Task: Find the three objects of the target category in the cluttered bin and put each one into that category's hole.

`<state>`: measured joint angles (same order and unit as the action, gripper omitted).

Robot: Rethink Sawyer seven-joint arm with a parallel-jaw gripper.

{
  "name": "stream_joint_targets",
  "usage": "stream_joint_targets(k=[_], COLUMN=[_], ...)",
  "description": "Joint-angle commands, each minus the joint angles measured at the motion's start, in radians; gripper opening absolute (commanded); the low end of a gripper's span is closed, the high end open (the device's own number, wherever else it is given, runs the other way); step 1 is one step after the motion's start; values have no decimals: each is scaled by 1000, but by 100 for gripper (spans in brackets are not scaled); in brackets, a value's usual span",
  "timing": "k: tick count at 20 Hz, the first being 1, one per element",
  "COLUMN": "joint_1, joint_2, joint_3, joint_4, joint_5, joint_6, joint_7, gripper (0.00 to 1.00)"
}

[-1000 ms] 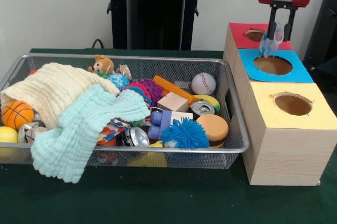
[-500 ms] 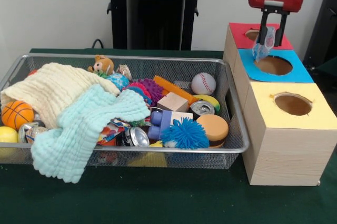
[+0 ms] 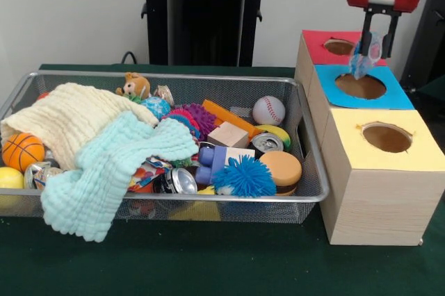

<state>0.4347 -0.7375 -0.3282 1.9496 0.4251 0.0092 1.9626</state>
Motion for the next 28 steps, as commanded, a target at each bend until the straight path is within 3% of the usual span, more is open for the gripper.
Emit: stream_joint_targets(k=[1, 6, 14, 18, 28], joint_1=[47, 24, -107, -81, -120], joint_2=[36, 40, 50, 58, 63], joint_3=[-35, -3, 107, 43, 85], joint_4=[-120, -106, -59, -76, -65], joint_5=[63, 52, -52, -88, -137], joint_6=[173, 128, -36, -77, -130], joint_7=[202, 196, 144, 119, 136], gripper=[0, 0, 0, 0, 0])
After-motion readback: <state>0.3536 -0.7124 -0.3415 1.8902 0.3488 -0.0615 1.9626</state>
